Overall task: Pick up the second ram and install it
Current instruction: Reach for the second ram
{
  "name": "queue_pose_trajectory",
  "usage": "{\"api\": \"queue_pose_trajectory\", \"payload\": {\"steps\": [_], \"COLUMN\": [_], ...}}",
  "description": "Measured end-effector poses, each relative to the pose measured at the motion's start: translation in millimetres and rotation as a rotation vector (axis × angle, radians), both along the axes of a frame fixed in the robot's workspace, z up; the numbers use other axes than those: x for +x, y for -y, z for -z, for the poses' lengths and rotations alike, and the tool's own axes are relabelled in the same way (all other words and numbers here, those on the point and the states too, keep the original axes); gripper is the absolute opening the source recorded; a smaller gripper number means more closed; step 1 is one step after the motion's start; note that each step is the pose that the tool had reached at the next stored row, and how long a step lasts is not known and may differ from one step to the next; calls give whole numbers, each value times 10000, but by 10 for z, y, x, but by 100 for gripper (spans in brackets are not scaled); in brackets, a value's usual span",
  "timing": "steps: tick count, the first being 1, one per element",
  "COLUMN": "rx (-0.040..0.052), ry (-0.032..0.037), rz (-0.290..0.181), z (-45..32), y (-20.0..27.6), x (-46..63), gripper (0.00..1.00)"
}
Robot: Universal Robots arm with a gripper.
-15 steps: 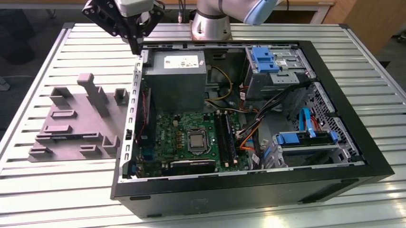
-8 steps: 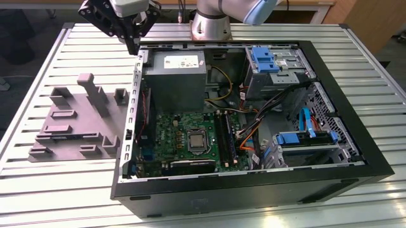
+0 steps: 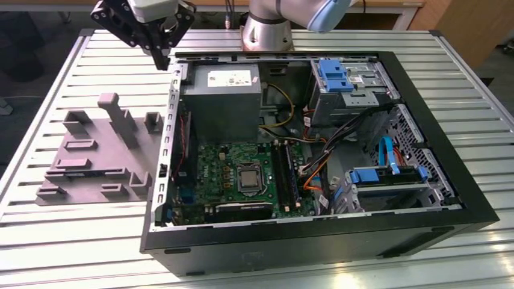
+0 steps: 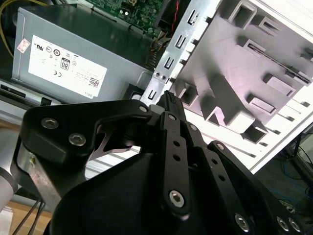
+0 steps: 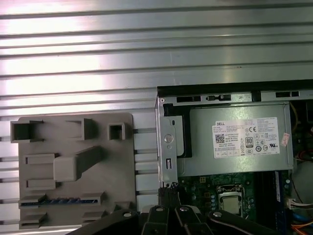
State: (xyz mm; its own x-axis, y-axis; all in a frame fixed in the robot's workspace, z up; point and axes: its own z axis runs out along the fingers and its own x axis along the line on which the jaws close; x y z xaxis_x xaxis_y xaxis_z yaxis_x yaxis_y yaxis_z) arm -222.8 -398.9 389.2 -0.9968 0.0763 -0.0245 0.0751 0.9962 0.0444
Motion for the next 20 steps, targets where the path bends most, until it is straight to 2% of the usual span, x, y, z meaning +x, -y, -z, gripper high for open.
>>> {"api": "queue_pose_trajectory", "payload": {"steps": [20], "rx": [-1], "ry": [0], "rz": [-1], "z": [11], "y": [0], "x": [-317], "gripper": [11]}}
